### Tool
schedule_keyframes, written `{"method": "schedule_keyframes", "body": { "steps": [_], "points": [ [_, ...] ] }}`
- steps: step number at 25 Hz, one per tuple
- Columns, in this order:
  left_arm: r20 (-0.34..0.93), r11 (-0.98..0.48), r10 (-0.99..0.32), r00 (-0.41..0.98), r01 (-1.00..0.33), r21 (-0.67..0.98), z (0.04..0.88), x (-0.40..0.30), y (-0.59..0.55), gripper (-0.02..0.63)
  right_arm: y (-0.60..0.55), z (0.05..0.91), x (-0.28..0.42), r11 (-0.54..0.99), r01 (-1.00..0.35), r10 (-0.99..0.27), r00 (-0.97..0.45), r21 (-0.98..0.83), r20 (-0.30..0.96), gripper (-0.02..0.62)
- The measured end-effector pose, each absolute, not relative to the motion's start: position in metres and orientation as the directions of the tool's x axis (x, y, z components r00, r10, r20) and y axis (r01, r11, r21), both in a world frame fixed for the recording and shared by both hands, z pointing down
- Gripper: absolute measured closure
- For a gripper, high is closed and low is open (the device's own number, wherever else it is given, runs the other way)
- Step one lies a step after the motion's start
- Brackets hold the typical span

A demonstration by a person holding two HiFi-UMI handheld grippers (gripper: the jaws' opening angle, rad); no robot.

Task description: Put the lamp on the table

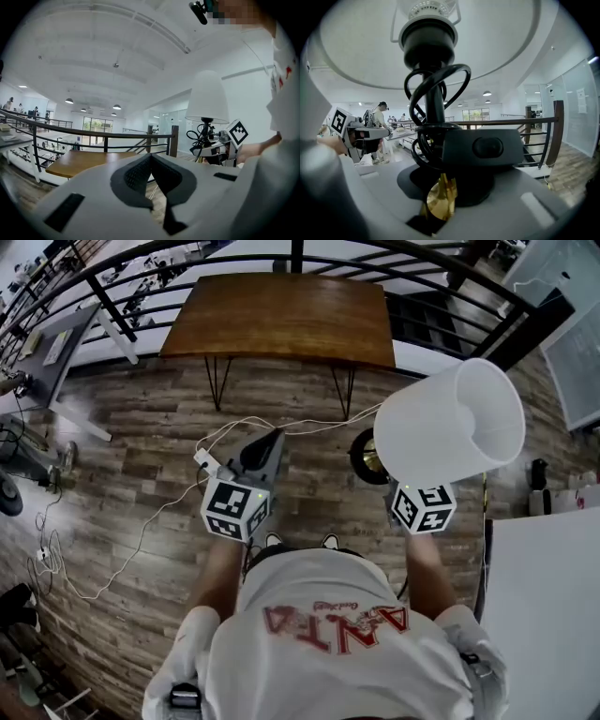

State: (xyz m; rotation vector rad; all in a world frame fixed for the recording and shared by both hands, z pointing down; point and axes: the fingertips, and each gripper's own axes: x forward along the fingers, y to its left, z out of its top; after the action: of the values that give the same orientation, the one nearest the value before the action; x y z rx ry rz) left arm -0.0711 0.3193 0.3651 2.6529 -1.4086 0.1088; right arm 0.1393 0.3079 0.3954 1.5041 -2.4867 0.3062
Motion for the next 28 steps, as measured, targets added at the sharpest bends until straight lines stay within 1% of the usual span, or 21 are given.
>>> {"method": "schedule_keyframes", "body": {
  "steps": [14, 22, 28],
  "points": [
    [0.129, -0.593, -0.788, 0.602, -0.798, 0.103, 0.373, -0.080, 0.308, 0.597, 0.303, 0.401, 0.128, 0.416, -0.907, -0.858, -0.417, -0.073, 0.300, 0.509],
    [0.131, -0.626, -0.764, 0.632, -0.775, 0.086, 0.377, -0.108, 0.296, 0.597, 0.295, 0.405, 0.101, 0.375, -0.923, -0.876, -0.383, -0.085, 0.292, 0.509],
    [0.138, -0.633, -0.757, 0.639, -0.769, 0.092, 0.383, -0.128, 0.287, 0.597, 0.290, 0.411, 0.082, 0.365, -0.923, -0.876, -0.384, -0.120, 0.290, 0.509]
  ]
}}
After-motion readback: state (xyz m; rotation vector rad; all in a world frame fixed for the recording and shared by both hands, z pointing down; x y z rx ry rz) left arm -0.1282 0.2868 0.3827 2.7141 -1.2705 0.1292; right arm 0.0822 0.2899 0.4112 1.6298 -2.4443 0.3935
